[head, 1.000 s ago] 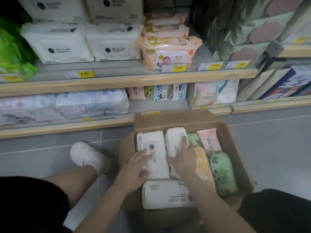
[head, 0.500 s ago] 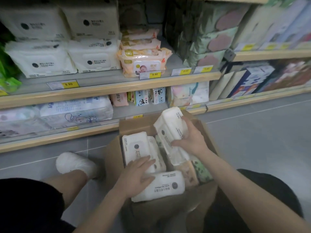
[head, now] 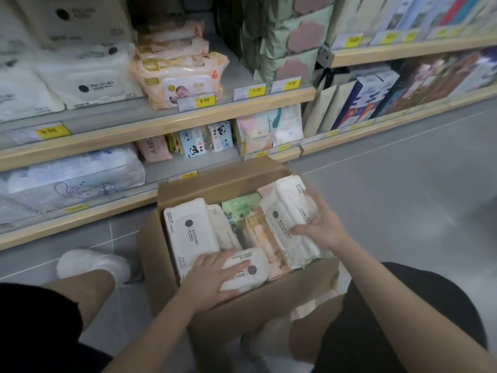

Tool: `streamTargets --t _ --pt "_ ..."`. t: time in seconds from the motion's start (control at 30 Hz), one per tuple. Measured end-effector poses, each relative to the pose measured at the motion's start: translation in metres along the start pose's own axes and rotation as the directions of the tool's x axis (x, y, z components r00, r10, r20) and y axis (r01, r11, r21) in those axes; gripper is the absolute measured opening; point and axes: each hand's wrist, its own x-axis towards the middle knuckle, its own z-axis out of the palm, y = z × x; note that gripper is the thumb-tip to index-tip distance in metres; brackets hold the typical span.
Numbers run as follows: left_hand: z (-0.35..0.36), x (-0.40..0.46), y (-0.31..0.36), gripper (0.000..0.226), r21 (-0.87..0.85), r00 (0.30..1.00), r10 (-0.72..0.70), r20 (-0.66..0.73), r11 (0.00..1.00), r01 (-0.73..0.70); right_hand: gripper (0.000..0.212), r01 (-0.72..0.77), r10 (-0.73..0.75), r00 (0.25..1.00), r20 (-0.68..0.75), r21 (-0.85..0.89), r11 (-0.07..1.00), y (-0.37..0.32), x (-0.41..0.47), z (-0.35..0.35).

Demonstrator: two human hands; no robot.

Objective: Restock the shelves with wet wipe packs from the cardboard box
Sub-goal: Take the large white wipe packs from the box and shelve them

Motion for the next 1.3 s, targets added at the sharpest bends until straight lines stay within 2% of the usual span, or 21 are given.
streamTargets --t 0.13,0.2,0.4,0.57,0.8,1.03,1.13,1.3 --pt "-0.001 0.009 0.001 0.085 0.003 0.999 -0.003 0.040 1.000 0.003 0.098 0.016 -0.017 1.000 0.026 0.034 0.999 0.008 0.003 0.008" --pt "-0.005 0.015 0.004 0.085 0.018 0.997 -0.019 0.081 1.000 0.018 0.097 0.046 -0.048 0.998 0.048 0.035 0.998 0.009 0.006 0.012" --pt "-0.020 0.012 0.011 0.083 0.019 0.994 -0.070 0.084 0.997 0.069 0.097 0.149 -0.147 0.985 0.087 -0.019 0.989 -0.011 -0.005 -0.002" --pt "-0.047 -0.002 0.016 0.079 -0.061 0.994 -0.112 0.017 0.992 0.113 0.094 0.256 -0.254 0.964 0.073 -0.018 0.967 -0.034 -0.022 -0.020" --pt "-0.098 -0.033 -0.004 0.081 -0.295 0.958 -0.233 -0.166 0.939 0.177 0.089 0.368 -0.369 0.928 0.048 0.029 0.929 -0.061 -0.035 -0.040" --pt "-0.176 -0.069 -0.066 0.079 -0.366 0.873 -0.349 -0.340 0.904 0.219 0.086 0.492 -0.490 0.871 0.038 -0.071 0.868 -0.122 -0.033 -0.044" --pt "-0.204 -0.093 -0.099 0.077 -0.377 0.827 -0.394 -0.402 0.894 0.243 0.085 0.558 -0.552 0.830 0.080 -0.155 0.816 -0.164 -0.029 -0.032" --pt "-0.197 -0.138 -0.149 0.083 -0.485 0.683 -0.536 -0.496 0.824 0.294 0.086 0.662 -0.632 0.750 0.196 -0.236 0.712 -0.226 -0.013 0.019"
